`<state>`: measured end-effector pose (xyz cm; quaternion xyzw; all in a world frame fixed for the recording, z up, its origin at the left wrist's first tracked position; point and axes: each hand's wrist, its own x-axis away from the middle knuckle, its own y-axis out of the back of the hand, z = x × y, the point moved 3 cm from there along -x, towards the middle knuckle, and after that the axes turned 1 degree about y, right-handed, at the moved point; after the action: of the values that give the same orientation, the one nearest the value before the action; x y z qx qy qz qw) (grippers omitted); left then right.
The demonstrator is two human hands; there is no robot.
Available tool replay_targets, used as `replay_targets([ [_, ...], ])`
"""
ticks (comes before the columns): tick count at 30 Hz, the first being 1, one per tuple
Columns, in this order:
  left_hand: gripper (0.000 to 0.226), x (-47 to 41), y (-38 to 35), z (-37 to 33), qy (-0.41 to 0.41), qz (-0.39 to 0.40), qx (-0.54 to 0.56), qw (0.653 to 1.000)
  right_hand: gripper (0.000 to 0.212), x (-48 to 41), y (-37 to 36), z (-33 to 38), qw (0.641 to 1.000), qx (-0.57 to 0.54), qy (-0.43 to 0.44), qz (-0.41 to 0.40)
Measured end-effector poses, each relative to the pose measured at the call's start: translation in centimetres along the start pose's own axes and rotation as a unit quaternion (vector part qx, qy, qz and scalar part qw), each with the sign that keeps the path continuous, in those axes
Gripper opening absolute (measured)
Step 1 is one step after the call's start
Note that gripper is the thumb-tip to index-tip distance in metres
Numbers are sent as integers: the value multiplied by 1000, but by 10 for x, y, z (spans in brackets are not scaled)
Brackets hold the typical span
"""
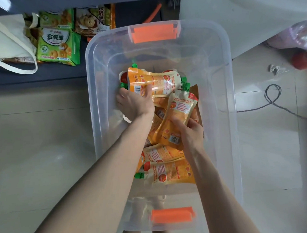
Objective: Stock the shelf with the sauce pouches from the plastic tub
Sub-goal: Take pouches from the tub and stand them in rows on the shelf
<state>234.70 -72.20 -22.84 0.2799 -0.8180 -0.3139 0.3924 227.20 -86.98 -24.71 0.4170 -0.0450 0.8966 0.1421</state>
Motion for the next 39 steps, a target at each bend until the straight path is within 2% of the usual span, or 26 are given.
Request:
replay_targets([
  [5,46,3,2,5,-49,-30,18,998,18,3,3,-2,1000,-11,-4,16],
  [12,44,15,7,-2,-5,-28,100,995,17,18,4,0,999,-18,0,32],
  [16,38,6,11,-15,14,21,204,979,18,26,8,-3,999,-23,6,41],
  [19,45,13,21,-11,30,104,207,972,22,37,12,-2,999,-13,10,43],
  [21,37,32,36,1,29,169,214,962,22,52,14,2,999,-2,11,41],
  [24,29,69,76,24,67,226,280,931,17,85,15,12,998,-22,6,57],
  [25,29,81,93,31,74,233,302,922,23,99,15,17,997,-36,-6,67],
  [28,40,121,150,48,75,241,341,906,65,146,13,33,988,-86,-62,112],
  [30,47,147,189,54,71,257,358,895,78,181,8,47,981,-102,-69,150],
  [32,55,169,229,55,48,270,372,887,78,219,1,64,974,-105,-59,192],
  [36,60,202,306,46,-3,264,416,870,59,290,-29,109,963,-37,12,266],
  [39,24,215,356,34,-25,221,456,862,53,333,-59,143,959,15,43,279],
])
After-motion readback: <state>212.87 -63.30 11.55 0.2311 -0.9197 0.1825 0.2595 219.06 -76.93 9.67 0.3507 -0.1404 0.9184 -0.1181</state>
